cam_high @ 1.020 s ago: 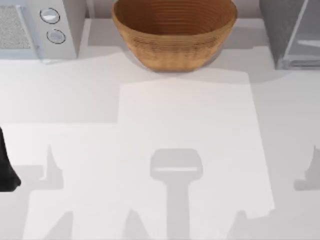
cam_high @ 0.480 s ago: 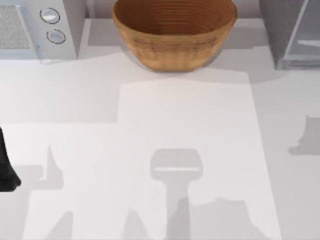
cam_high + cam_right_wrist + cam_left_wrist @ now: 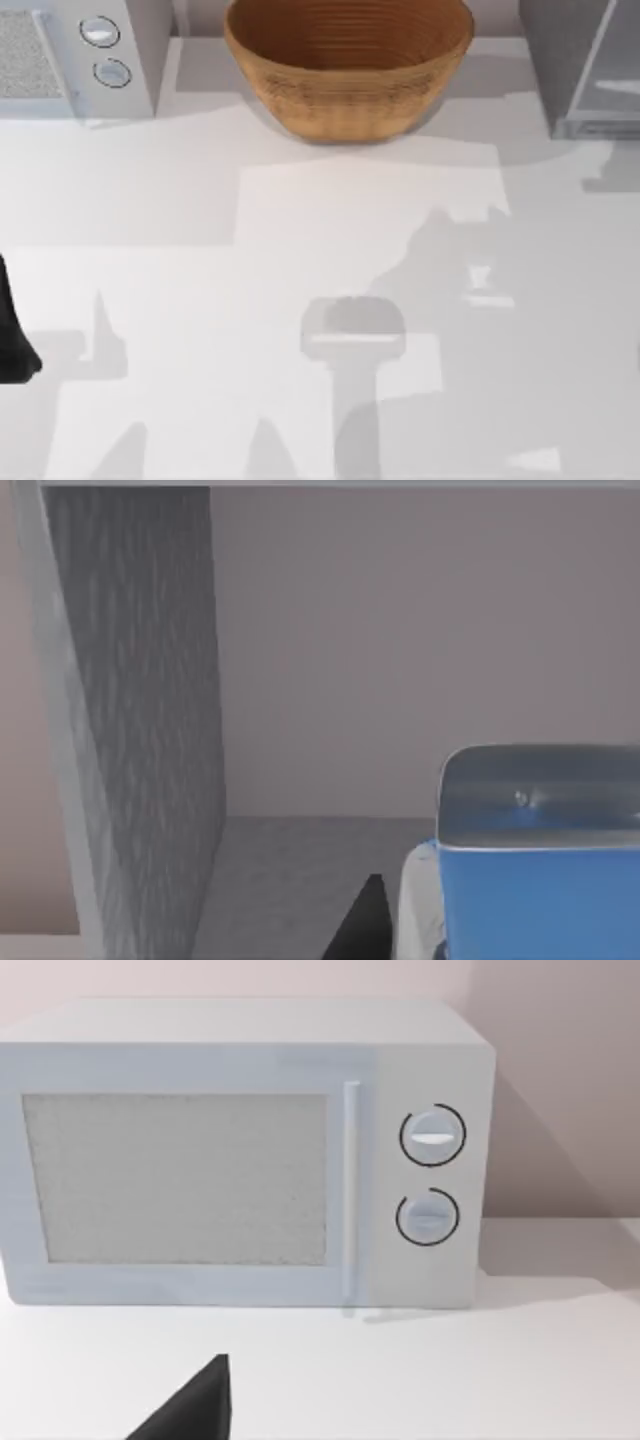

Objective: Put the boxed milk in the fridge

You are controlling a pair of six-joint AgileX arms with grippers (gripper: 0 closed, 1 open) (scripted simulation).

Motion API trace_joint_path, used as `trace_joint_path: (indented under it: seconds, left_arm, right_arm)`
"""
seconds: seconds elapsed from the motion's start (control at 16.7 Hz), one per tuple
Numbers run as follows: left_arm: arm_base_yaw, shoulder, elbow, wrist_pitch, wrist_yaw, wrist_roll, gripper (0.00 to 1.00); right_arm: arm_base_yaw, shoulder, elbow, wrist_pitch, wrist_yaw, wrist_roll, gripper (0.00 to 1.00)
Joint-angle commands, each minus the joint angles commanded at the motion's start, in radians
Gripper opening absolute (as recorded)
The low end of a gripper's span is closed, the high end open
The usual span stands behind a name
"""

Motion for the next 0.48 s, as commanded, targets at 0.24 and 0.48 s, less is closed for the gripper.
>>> trace_joint_path:
  seconds: [0.24,0.48]
  left_arm:
    - [0.0,0.0,0.0,0.0,0.0,0.0,1.0]
    - [0.0,0.0,0.0,0.0,0.0,0.0,1.0]
  right_arm:
    - [-0.05,0.408,0.17,0.209,-0.044,0.003,0.0]
    - [-0.083,0.651,0.286,0.35,-0.074,0.005,0.0]
